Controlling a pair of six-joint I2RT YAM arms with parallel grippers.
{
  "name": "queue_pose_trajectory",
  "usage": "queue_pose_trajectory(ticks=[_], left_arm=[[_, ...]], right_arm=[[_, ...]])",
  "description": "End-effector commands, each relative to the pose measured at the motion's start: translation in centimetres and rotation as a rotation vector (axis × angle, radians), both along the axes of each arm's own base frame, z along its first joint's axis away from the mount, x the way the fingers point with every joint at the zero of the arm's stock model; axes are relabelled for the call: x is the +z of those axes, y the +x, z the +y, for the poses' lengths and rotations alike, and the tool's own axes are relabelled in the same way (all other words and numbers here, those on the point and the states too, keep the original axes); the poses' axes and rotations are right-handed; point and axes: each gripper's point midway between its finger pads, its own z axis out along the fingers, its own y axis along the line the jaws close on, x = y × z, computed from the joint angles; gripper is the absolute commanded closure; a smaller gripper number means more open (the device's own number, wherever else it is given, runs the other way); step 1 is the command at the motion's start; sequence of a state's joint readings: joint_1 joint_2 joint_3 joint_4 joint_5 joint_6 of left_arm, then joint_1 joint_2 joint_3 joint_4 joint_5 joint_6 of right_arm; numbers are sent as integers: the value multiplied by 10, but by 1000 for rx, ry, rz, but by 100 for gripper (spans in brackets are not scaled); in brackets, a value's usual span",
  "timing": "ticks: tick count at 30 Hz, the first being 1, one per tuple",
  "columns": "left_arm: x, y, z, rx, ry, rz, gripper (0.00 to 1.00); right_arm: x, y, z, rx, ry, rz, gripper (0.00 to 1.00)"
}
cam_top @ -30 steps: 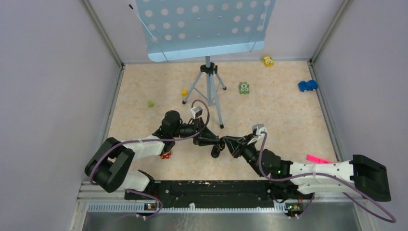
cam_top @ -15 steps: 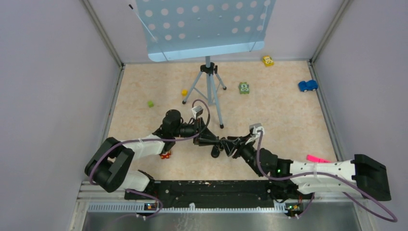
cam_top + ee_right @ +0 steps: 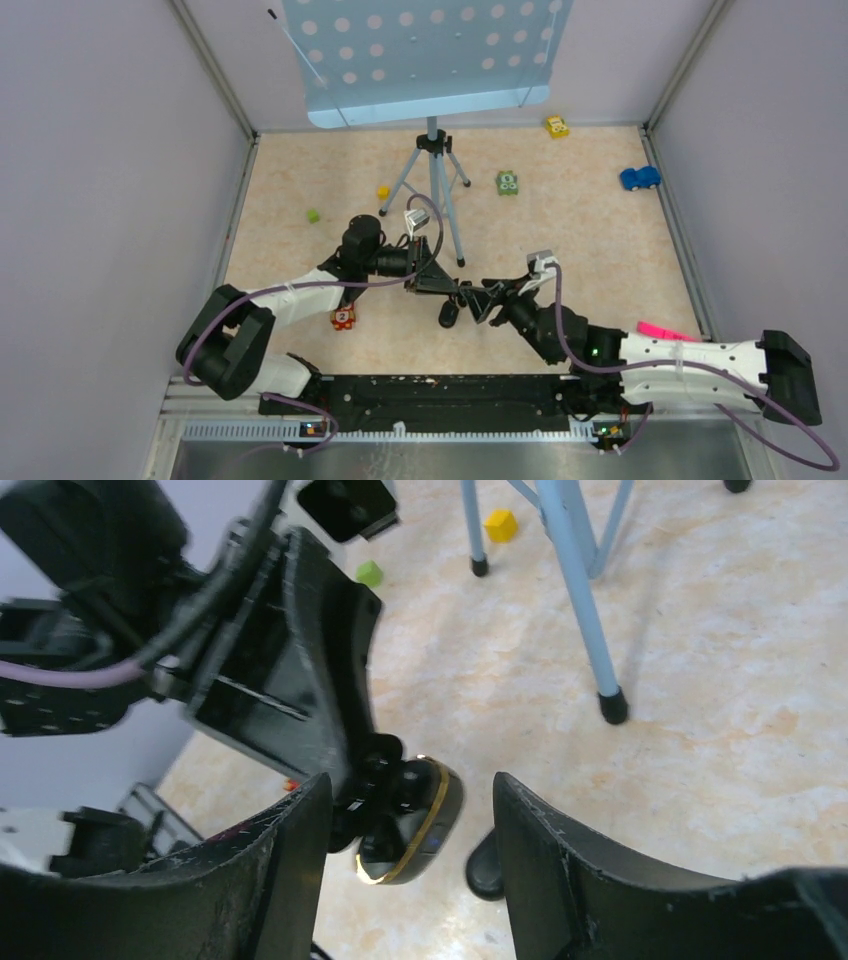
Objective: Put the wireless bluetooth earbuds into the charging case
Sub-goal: Insert the right earbud into the right side groove of the charging case, then adjust the right earbud at the center of the board.
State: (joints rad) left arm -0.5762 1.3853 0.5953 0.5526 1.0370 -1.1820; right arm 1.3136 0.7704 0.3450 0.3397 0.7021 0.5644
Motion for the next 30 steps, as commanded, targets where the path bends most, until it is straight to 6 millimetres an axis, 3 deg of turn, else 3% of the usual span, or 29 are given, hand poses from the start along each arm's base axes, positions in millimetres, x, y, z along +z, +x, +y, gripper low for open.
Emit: queue_pose_trajectory(ticks=[1, 11, 13, 16, 17, 26, 30], left_arm=[[2, 9, -3, 21, 0, -66, 100], [-2, 8, -2, 23, 7, -61, 100], [-1, 8, -2, 23, 5, -66, 100], [0, 8, -1, 24, 4, -74, 100], [0, 7, -1, 23, 5, -73, 100], [0, 8, -1, 28, 5, -73, 100], [-1, 8, -1, 29, 6, -65, 100]], right_arm=[[67, -11, 5, 56, 253, -21, 40], [61, -13, -4, 47, 300, 4, 40], [54, -10, -8, 11, 303, 32, 48], [40, -5, -16, -46, 298, 77, 80], [39, -4, -17, -50, 296, 79, 85], [24, 2, -23, -129, 206, 136, 99], [13, 5, -22, -166, 119, 164, 100]])
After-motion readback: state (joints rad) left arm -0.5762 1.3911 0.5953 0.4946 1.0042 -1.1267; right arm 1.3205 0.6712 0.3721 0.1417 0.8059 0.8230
